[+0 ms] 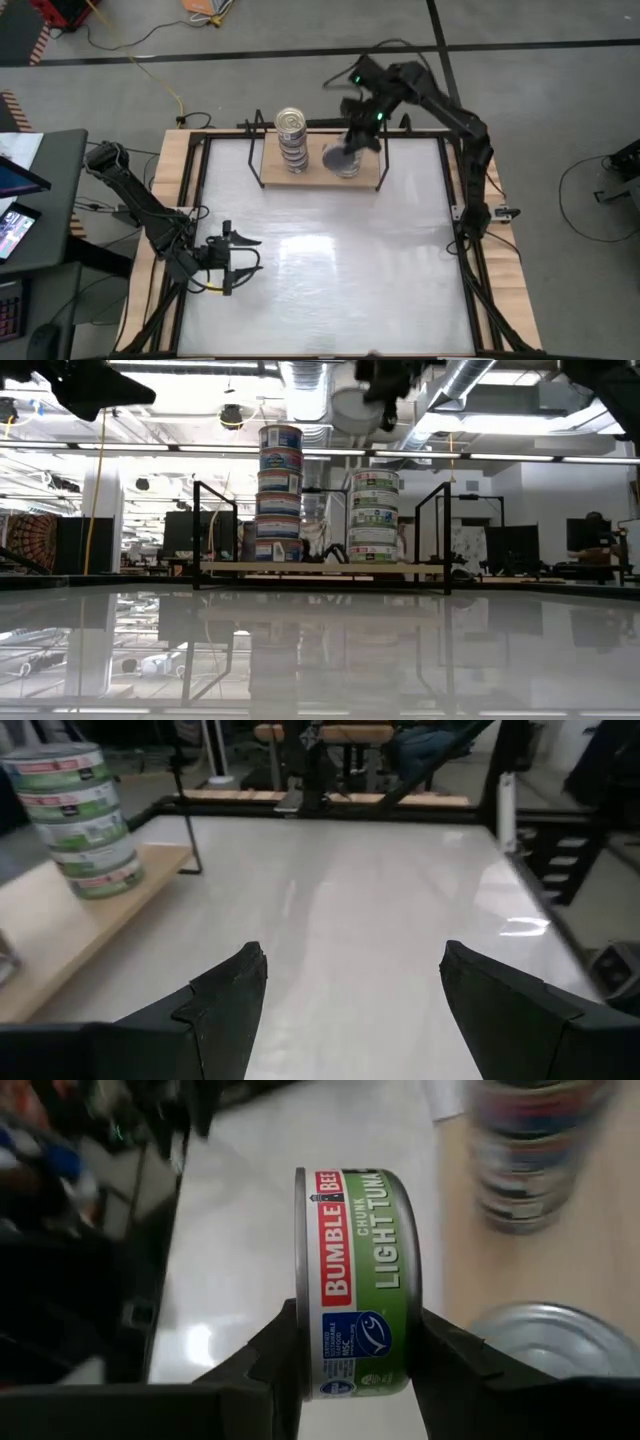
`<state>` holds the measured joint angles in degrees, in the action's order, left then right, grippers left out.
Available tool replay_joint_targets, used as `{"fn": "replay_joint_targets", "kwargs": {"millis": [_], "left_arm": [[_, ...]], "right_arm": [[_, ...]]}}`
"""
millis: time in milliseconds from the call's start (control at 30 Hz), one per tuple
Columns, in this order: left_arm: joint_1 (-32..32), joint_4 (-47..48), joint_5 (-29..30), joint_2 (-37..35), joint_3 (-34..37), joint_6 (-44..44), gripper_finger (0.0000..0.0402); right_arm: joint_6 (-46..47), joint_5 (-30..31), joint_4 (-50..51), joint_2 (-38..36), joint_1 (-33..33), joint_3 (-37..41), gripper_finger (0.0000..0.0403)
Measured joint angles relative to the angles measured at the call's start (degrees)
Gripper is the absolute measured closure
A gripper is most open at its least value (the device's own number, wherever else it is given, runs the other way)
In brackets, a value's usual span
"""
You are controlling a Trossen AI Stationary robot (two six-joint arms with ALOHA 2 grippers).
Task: Stack canned seafood by type on shelf
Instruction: Stack the green tuna can on top of the other green tuna can on the shelf
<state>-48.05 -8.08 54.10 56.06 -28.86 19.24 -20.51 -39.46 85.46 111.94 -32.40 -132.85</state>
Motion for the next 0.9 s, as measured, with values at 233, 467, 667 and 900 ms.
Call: {"fn": "replay_joint_targets", "kwargs": {"millis": [233,467,667,900], "left_arm": [[0.56,-0.02,7.02,6.92,0.00,-3.04,0.0113],[3.57,0.06,8.63,8.65,0.00,-7.20,0.0113],[5.07,0.02,7.67,5.52,0.00,-11.75,0.0113],[5.07,0.02,8.92,2.51,0.00,-16.99,0.0113]], "right_arm": [[-1.39,-11.63,-1.84,0.06,-9.42,6.73,0.0234],[-3.17,-14.31,-0.21,0.11,-16.19,12.98,0.0230],[-2.86,-16.13,0.24,0.13,-18.07,15.90,0.0228],[-3.39,-15.87,0.60,0.11,-17.10,16.88,0.0227]]}}
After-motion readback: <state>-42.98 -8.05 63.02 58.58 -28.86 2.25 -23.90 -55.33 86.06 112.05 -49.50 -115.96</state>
